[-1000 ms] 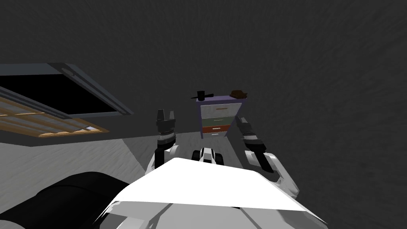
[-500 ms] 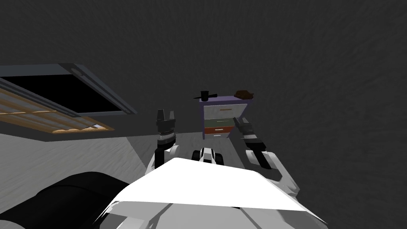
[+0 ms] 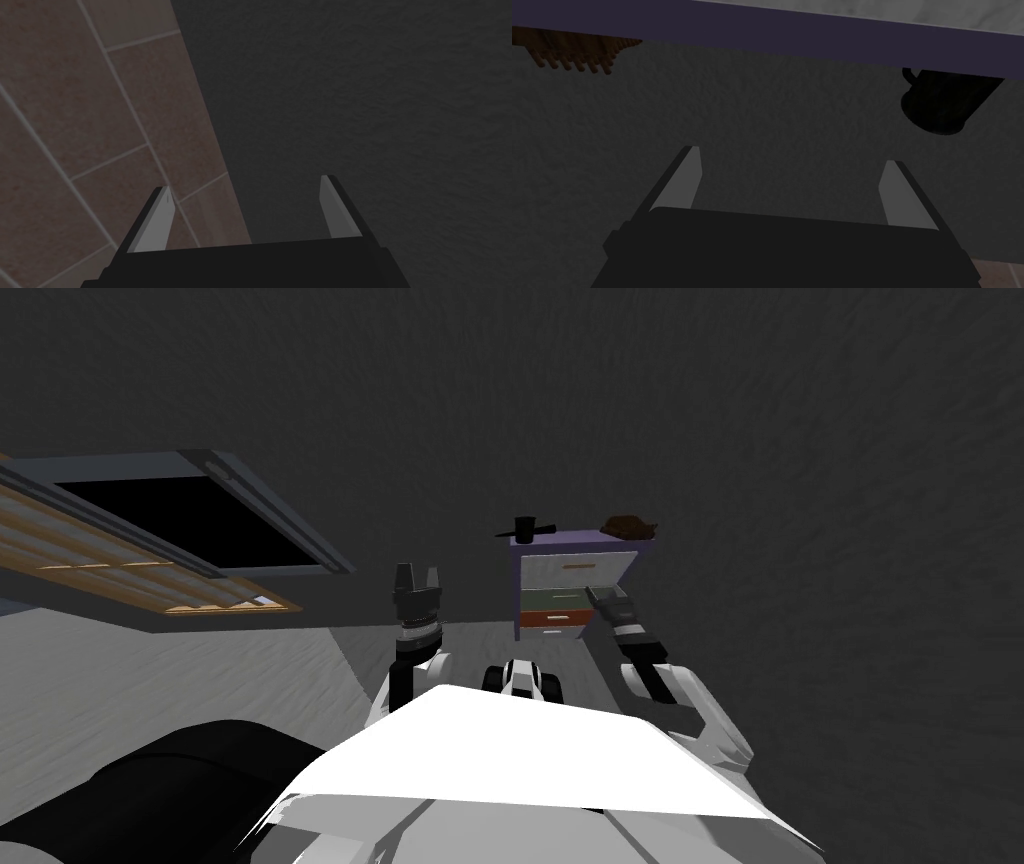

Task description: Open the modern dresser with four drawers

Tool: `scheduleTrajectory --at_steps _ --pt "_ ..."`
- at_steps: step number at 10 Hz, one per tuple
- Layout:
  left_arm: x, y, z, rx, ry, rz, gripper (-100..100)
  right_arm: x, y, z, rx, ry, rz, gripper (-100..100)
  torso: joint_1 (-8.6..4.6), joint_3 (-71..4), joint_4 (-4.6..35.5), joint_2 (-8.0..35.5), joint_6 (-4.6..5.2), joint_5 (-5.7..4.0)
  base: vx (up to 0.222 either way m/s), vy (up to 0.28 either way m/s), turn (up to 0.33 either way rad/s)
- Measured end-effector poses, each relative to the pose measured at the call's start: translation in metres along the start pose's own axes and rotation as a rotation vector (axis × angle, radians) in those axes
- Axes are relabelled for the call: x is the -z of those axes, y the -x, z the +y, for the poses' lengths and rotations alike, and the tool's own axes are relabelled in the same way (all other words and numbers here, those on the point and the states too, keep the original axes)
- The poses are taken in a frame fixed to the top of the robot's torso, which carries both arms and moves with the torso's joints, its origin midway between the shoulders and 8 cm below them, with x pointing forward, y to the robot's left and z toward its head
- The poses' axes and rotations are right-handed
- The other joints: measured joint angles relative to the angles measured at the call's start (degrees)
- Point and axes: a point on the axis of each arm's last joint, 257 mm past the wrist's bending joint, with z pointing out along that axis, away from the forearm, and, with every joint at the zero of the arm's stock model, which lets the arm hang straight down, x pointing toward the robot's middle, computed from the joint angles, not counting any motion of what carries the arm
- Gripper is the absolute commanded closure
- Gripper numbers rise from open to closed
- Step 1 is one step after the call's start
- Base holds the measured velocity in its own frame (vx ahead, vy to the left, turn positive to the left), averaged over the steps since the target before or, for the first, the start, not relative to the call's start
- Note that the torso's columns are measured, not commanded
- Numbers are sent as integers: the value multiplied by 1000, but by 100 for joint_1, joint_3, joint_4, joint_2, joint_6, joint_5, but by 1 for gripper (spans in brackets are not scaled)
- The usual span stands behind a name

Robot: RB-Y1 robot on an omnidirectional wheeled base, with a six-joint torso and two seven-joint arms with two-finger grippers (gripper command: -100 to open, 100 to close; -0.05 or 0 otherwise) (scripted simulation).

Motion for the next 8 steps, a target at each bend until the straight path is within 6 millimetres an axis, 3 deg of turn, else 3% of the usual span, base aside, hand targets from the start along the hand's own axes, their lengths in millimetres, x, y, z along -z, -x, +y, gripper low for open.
scheduleTrajectory --at_steps 8 --pt "0 0 0 0 0 0 0 -1 -37 -42 453 -13 127 -100 -1 3 1 4 0 0 42 63 65"
